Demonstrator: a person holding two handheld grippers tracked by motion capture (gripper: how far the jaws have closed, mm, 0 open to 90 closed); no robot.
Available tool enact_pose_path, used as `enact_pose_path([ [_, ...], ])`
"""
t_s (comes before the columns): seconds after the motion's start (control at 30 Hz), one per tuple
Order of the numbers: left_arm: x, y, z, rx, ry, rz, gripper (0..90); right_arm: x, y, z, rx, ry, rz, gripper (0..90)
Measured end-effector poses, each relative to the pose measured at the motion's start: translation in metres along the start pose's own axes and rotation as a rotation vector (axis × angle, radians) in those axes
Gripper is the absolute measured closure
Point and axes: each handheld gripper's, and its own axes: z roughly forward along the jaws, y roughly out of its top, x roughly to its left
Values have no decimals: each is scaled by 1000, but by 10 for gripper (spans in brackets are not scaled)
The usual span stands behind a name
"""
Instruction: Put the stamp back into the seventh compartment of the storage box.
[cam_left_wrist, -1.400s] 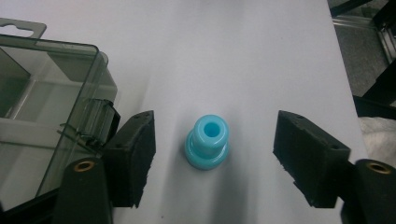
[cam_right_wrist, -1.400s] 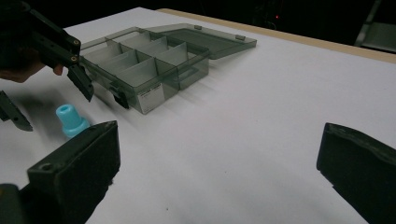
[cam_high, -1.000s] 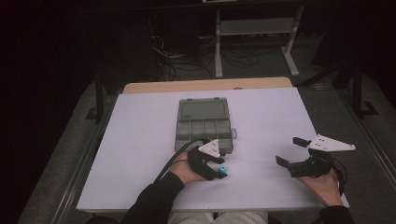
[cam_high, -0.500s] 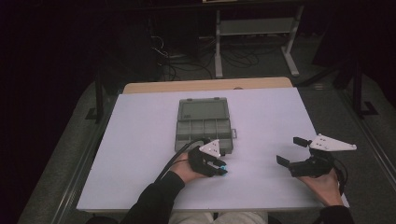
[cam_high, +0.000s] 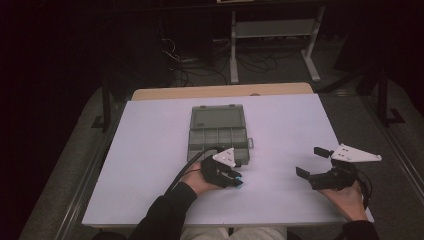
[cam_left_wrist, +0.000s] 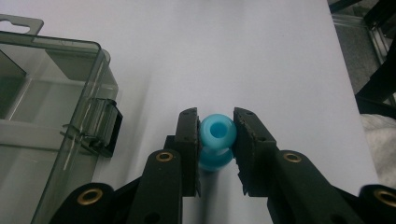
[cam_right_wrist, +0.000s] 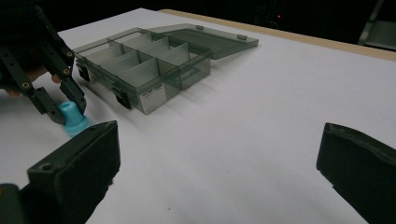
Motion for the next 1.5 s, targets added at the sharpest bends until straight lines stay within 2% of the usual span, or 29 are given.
enact_pose_path([
  [0.7, 3, 6, -18, -16, 4, 8, 721, 0, 0, -1, -5, -3, 2, 0],
  [1.1, 7, 16, -32, -33, 19, 14, 721, 0, 0, -1, -5, -4, 0, 0],
  [1.23, 8, 18, -34, -22, 31, 20, 721, 0, 0, -2, -10, -5, 1, 0],
  [1.5, 13, 22, -44, -42, 43, 21, 721, 0, 1, -1, -7, -4, 2, 0],
])
